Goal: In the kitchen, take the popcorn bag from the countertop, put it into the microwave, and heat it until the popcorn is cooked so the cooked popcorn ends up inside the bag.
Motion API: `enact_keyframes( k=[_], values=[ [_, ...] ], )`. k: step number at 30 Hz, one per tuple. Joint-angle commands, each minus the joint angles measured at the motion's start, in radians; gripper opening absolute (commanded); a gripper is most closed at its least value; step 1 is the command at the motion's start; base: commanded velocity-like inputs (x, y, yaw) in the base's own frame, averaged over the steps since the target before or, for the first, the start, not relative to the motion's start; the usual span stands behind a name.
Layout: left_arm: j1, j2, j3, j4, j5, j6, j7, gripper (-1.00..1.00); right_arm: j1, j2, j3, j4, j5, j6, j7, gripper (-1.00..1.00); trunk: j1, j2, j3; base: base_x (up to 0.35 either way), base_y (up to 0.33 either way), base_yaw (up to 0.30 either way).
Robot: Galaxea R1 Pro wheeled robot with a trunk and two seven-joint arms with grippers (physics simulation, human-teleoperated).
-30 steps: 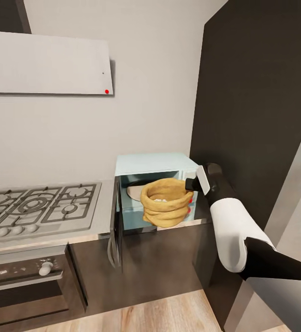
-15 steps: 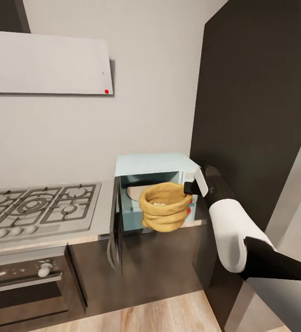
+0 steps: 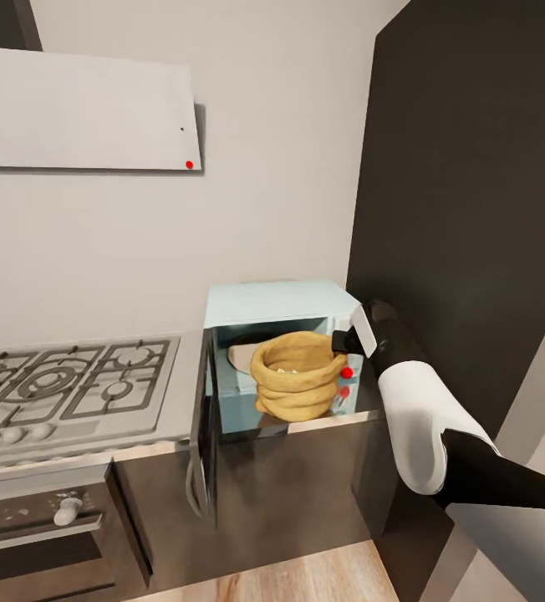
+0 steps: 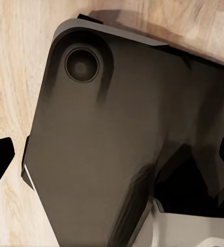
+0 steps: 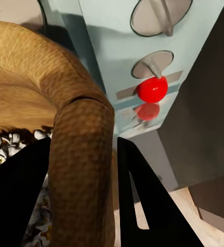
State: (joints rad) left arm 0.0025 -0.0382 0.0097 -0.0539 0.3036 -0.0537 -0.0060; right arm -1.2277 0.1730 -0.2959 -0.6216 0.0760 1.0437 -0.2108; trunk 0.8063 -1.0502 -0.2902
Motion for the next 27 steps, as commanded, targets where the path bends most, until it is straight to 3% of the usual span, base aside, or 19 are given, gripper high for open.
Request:
enact_keyframes(
  k=[1, 13, 27],
  values=[
    [0.000, 0.000, 0.001, -0.001, 0.005, -0.002, 0.000, 1.00, -0.001, 0.002, -0.006, -0.001, 0.007, 0.003, 0.005, -1.00, 0.000, -0.001, -0.001, 0.005, 0.000, 0.000],
    [0.000, 0.000, 0.001, -0.001, 0.005, -0.002, 0.000, 1.00, -0.001, 0.002, -0.006, 0.024, -0.011, 0.003, 0.012, -1.00, 0.000, -0.001, -0.001, 0.000, 0.000, 0.000],
    [0.000, -0.002, 0.003, -0.001, 0.005, -0.002, 0.004, 1.00, -0.001, 0.002, -0.008, 0.013, -0.004, 0.003, -0.016, -1.00, 0.000, -0.001, -0.001, 0.000, 0.011, 0.000]
  ],
)
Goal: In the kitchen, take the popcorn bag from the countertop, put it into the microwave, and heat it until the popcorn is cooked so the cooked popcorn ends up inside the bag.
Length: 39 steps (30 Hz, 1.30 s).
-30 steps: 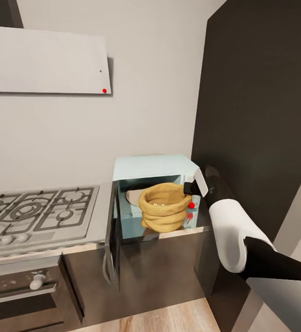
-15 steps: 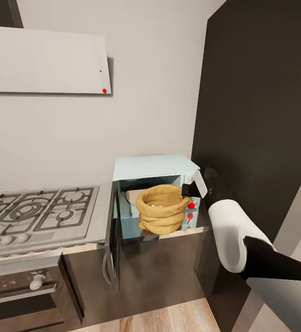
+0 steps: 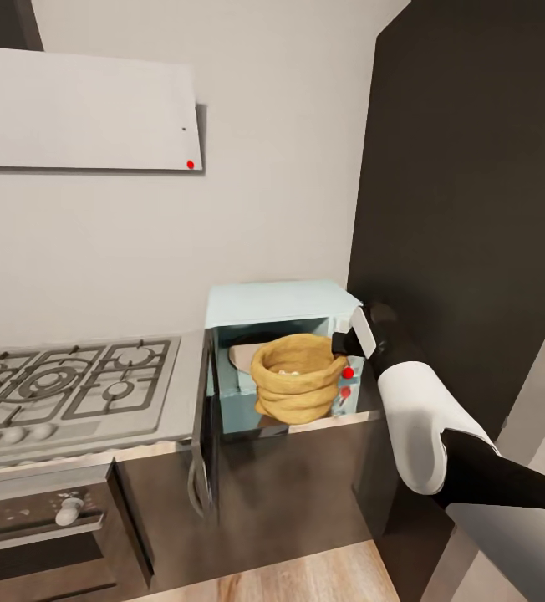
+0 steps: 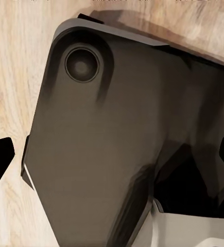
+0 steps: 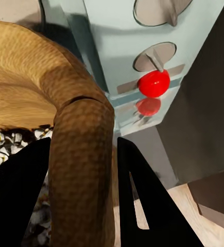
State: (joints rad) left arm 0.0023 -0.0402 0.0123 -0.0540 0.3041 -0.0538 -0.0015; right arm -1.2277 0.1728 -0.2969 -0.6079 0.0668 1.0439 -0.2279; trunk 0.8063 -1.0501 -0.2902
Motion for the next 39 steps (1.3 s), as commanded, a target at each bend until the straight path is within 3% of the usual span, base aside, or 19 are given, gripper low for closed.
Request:
enact_keyframes(
  k=[1, 8, 14, 19, 26, 33, 39],
  values=[
    [0.000, -0.001, 0.001, -0.001, 0.004, -0.001, 0.000, 1.00, -0.001, 0.002, -0.007, -0.001, 0.005, 0.003, 0.001, -1.00, 0.000, -0.001, -0.001, 0.000, 0.222, 0.000],
    [0.001, 0.000, 0.001, -0.001, 0.004, -0.001, 0.000, 1.00, -0.001, 0.002, -0.008, -0.001, 0.002, 0.003, 0.001, -1.00, 0.000, -0.001, -0.001, 0.000, 0.257, 0.000],
    [0.000, 0.000, 0.001, -0.001, 0.004, -0.001, 0.000, 1.00, -0.001, 0.002, -0.004, -0.002, 0.012, 0.003, -0.004, -1.00, 0.000, -0.001, -0.001, 0.000, 0.020, -0.025],
    [0.000, 0.000, 0.001, -0.001, 0.004, -0.001, 0.000, 1.00, -0.001, 0.002, -0.003, -0.002, 0.013, 0.003, -0.055, -1.00, 0.000, -0.001, -0.001, 0.000, 0.001, -0.215],
    [0.000, 0.000, 0.001, -0.001, 0.004, -0.001, 0.000, 1.00, -0.001, 0.002, -0.012, -0.003, -0.001, 0.003, -0.056, -1.00, 0.000, -0.001, -0.001, 0.000, 0.000, -0.064],
    [0.000, -0.001, 0.008, -0.007, 0.004, -0.003, -0.003, 1.00, 0.039, 0.002, -0.005, 0.011, 0.005, 0.003, -0.058, -1.00, 0.000, -0.001, -0.001, 0.000, 0.000, 0.000],
    [0.000, -0.001, 0.008, -0.007, 0.004, -0.003, -0.003, 1.00, 0.068, 0.001, -0.006, -0.042, -0.008, 0.003, -0.057, -1.00, 0.000, -0.001, -0.001, 0.000, 0.000, 0.000]
  ],
)
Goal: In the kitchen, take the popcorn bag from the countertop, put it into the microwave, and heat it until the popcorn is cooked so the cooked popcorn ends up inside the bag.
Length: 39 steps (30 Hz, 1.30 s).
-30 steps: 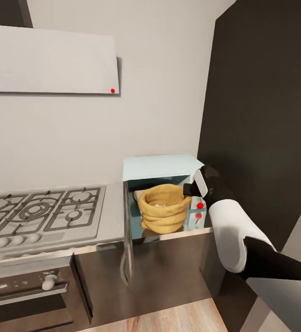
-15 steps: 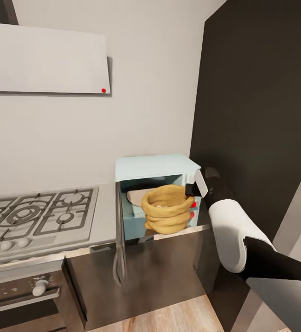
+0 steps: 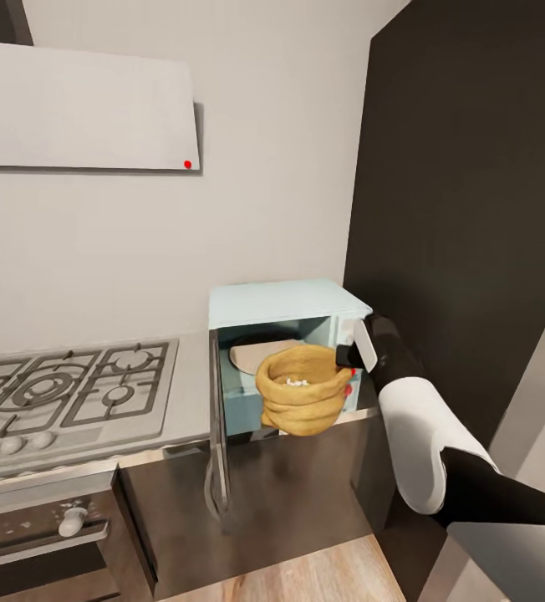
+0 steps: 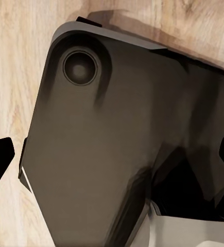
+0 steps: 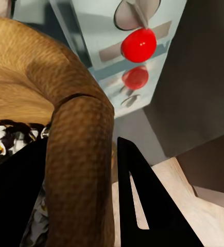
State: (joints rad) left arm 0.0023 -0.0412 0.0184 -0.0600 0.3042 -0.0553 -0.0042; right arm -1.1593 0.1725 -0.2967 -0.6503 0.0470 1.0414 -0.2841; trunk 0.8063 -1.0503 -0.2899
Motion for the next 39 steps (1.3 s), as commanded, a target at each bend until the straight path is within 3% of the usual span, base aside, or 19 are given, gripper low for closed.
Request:
enact_keyframes(
  k=[1, 9, 10, 23, 31, 35, 39],
  values=[
    [0.000, 0.000, 0.002, -0.001, 0.004, -0.001, 0.000, 1.00, 0.005, 0.002, -0.007, -0.007, 0.010, 0.006, -0.001, -1.00, 0.000, -0.001, -0.001, 0.000, 0.000, 0.000],
    [0.000, 0.000, 0.003, -0.001, 0.004, -0.001, 0.000, 1.00, 0.043, 0.002, -0.011, -0.067, -0.017, 0.006, -0.004, -1.00, 0.000, -0.001, -0.001, 0.000, 0.000, 0.000],
    [0.000, 0.000, 0.002, -0.001, 0.004, -0.001, 0.000, 1.00, 0.092, 0.002, -0.011, -0.201, 0.028, 0.006, -0.005, -1.00, 0.000, -0.001, -0.001, 0.000, 0.000, 0.000],
    [0.000, 0.000, 0.002, -0.001, 0.004, -0.001, 0.000, 1.00, 0.092, 0.000, -0.013, -0.217, 0.031, 0.006, -0.006, -1.00, 0.000, -0.001, -0.001, 0.000, 0.000, 0.000],
    [0.001, 0.000, 0.002, -0.001, 0.004, -0.001, 0.000, 1.00, 0.092, 0.001, -0.012, -0.376, 0.034, 0.006, -0.007, -1.00, 0.000, -0.001, -0.001, 0.000, 0.000, 0.000],
    [0.001, 0.000, 0.002, -0.001, 0.004, -0.001, 0.000, 1.00, 0.090, 0.002, -0.012, -0.389, 0.090, 0.006, -0.006, -1.00, 0.000, -0.001, -0.001, 0.000, 0.000, 0.000],
    [0.000, 0.000, 0.002, -0.001, 0.004, -0.001, 0.000, 1.00, 0.090, 0.002, -0.013, -0.378, 0.106, 0.006, -0.006, -1.00, 0.000, -0.001, -0.001, 0.000, 0.000, 0.000]
  ],
)
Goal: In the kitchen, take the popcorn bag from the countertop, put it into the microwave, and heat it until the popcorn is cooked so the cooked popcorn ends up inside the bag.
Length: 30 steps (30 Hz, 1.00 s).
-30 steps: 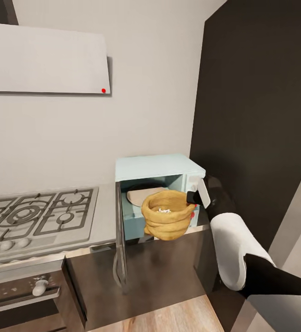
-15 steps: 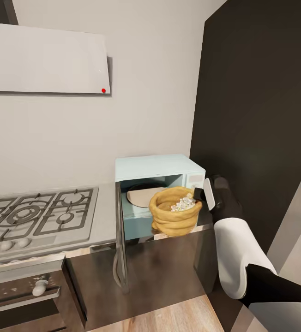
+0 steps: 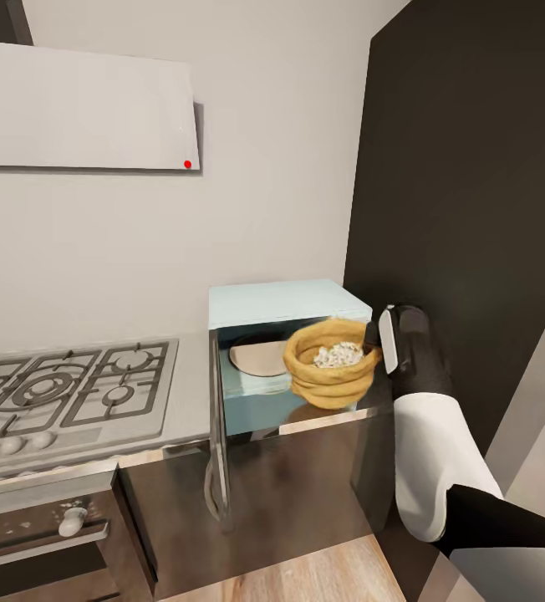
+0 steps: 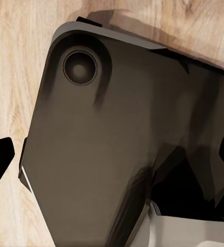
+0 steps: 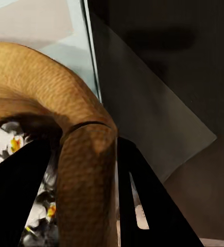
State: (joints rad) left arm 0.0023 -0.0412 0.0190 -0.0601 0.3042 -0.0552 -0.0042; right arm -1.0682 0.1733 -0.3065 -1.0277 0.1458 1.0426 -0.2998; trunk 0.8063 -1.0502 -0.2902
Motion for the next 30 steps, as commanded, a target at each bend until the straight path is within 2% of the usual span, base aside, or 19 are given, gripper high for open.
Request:
enact_keyframes(
  k=[1, 3, 7, 13, 17, 21, 30],
  values=[
    [0.000, 0.000, 0.002, -0.001, 0.004, -0.002, 0.000, 1.00, -0.001, 0.001, -0.003, 0.003, 0.009, 0.005, 0.009, -1.00, 0.000, -0.001, -0.001, 0.000, 0.000, 0.000],
    [0.000, 0.000, 0.002, -0.001, 0.004, -0.002, 0.000, 1.00, -0.003, 0.001, -0.003, 0.035, 0.009, 0.005, 0.009, -1.00, 0.000, -0.001, -0.001, 0.000, 0.000, 0.000],
    [0.000, 0.000, 0.002, -0.001, 0.004, -0.002, 0.000, 1.00, -0.047, 0.001, -0.003, 0.179, 0.009, 0.005, 0.009, -1.00, 0.000, -0.001, -0.001, 0.000, 0.000, 0.000],
    [0.001, 0.000, 0.001, -0.001, 0.004, -0.002, 0.000, 1.00, -0.117, 0.001, -0.007, 0.212, 0.009, 0.005, 0.008, -1.00, 0.000, -0.001, -0.001, 0.000, 0.000, 0.000],
    [0.000, 0.000, 0.002, -0.001, 0.004, -0.002, 0.000, 1.00, -0.166, 0.001, -0.010, 0.301, 0.008, 0.005, 0.008, -1.00, 0.000, -0.001, -0.001, 0.000, 0.000, 0.000],
    [0.001, 0.000, 0.002, -0.001, 0.004, -0.002, 0.000, 1.00, -0.175, 0.001, -0.011, 0.362, 0.004, 0.005, 0.008, -1.00, 0.000, -0.001, -0.001, 0.000, 0.000, 0.000],
    [0.000, 0.000, 0.002, -0.001, 0.004, -0.002, 0.000, 1.00, -0.176, 0.001, -0.011, 0.370, -0.006, 0.005, 0.014, -1.00, 0.000, -0.001, -0.001, 0.000, 0.000, 0.000]
  ],
)
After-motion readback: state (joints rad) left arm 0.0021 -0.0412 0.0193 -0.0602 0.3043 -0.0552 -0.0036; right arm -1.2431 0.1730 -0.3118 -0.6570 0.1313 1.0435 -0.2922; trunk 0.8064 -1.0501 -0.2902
